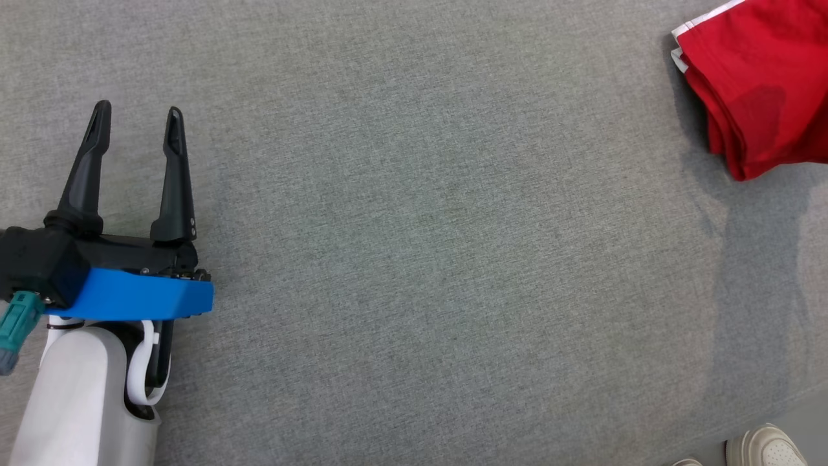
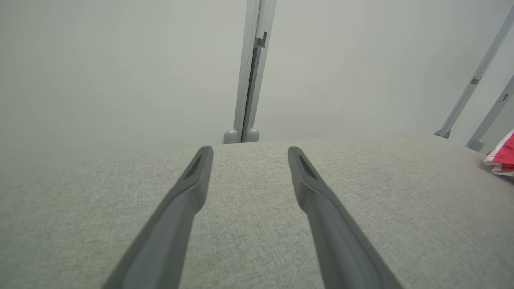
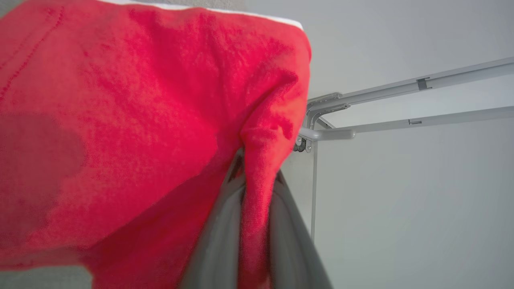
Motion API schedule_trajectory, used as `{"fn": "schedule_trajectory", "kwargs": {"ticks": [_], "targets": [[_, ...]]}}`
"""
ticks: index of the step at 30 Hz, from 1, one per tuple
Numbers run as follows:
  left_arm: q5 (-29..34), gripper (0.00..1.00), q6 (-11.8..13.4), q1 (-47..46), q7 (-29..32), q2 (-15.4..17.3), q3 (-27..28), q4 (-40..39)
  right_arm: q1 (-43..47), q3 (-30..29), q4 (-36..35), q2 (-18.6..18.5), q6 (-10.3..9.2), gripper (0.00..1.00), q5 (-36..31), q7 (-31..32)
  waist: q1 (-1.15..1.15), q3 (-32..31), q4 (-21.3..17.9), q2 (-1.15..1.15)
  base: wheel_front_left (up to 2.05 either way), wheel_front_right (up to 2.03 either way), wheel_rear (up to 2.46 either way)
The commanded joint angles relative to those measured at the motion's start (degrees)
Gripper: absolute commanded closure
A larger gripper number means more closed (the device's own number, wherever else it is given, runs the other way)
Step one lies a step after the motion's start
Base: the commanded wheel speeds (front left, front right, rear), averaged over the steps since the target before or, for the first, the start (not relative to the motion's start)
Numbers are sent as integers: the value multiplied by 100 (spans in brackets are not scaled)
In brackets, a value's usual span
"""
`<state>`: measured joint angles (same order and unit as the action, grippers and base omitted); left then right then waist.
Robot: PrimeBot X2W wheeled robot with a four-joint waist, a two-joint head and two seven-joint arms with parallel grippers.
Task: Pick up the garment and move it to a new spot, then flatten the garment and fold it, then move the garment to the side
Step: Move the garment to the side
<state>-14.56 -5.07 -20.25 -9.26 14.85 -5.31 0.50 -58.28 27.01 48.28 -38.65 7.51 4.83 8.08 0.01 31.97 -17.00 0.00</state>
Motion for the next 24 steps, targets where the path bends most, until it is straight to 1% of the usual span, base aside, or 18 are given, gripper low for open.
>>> {"fn": "schedule_trajectory", "kwargs": {"ticks": [1, 3, 4, 10, 12, 15, 18, 21, 24], "targets": [[2, 0, 11, 29, 4, 39, 19, -45, -23, -51, 6, 55, -3, 100, -72, -80, -1, -1, 19, 0, 0, 0, 0], [-24, 0, 14, 52, 37, 48, 10, -81, 26, -174, 57, 77, -2, 27, -255, -187, -1, -6, 58, 0, 0, 0, 0], [-35, 0, 15, 68, 39, 44, -4, -94, 51, -260, 84, 91, -3, 0, -318, -226, -1, -14, 82, 0, 0, 0, 0], [-93, 0, 58, 154, -15, -25, -40, -47, 268, -647, 140, 176, -2, 0, -753, -560, -1, -182, 235, 0, 0, 0, 0], [-113, 0, 82, 196, -73, -60, -43, 11, 358, -848, 145, 231, -2, 0, -773, -715, -1, -298, 308, 0, 0, 0, 0], [-174, 0, 97, 265, -184, -155, -66, 155, 550, -1276, 147, 368, -3, 0, -593, -1026, -1, -531, 454, 0, 0, 0, 0], [-248, 0, 100, 359, -306, -263, -92, 360, 836, -1773, 40, 602, -2, 0, -355, -1392, -1, -804, 634, 0, 0, 0, 0], [-317, 0, 107, 480, -410, -372, -102, 604, 1229, -2218, -233, 910, -2, 0, -97, -1783, -1, -1108, 836, 0, 0, 0, 0], [-324, 0, 109, 602, -495, -462, -136, 878, 1814, -2527, -633, 1217, -1, 0, 172, -2006, -1, -1434, 1054, 0, 0, 0, 0]]}}
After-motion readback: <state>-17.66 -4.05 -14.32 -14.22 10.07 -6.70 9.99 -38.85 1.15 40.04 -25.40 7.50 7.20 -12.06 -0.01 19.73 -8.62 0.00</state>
